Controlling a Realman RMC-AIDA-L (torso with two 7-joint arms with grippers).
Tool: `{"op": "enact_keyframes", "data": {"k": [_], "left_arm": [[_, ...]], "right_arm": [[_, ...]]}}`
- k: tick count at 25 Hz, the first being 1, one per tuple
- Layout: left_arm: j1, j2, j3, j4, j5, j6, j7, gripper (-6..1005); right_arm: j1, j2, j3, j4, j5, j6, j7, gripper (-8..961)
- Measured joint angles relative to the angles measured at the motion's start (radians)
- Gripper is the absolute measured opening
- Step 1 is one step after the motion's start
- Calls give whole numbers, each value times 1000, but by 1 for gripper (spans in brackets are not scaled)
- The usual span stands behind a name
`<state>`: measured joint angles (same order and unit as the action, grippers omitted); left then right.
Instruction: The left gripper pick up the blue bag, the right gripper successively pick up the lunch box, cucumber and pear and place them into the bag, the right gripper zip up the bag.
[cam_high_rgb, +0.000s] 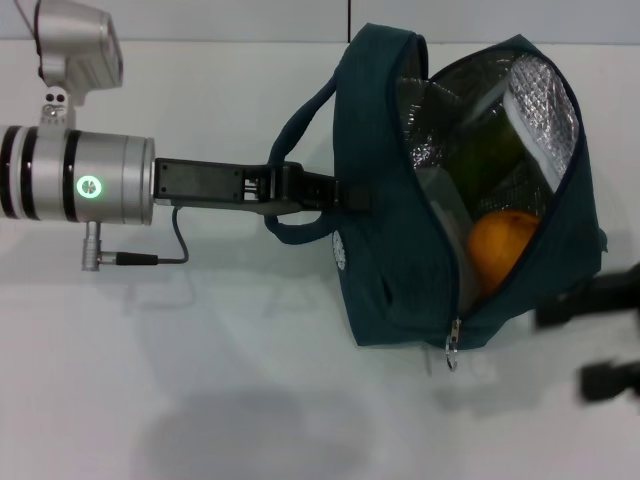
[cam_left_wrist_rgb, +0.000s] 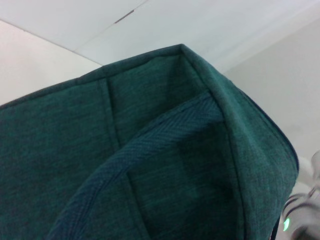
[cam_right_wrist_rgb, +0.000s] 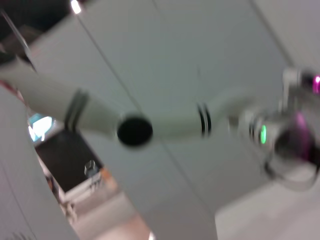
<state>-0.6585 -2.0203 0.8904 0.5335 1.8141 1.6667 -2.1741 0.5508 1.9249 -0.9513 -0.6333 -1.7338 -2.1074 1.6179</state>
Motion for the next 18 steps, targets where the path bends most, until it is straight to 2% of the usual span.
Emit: {"op": "enact_keyframes", "data": {"k": [4, 8, 13, 18], "left_arm": [[-3, -2, -18, -1, 0, -1, 0, 140], [-3, -3, -24, -1, 0, -3, -1, 143], [-4, -6, -24, -1, -1, -5, 0, 147], [-4, -10, -24, -3, -1, -6, -1, 151]], "right_arm": [[12, 49, -4, 1, -188, 152, -28, 696], [22, 83, -20, 34, -312, 336, -44, 683], [70, 92, -46, 150, -309, 461, -105, 666], [100, 98, -47, 206, -285, 510, -150, 650]]}}
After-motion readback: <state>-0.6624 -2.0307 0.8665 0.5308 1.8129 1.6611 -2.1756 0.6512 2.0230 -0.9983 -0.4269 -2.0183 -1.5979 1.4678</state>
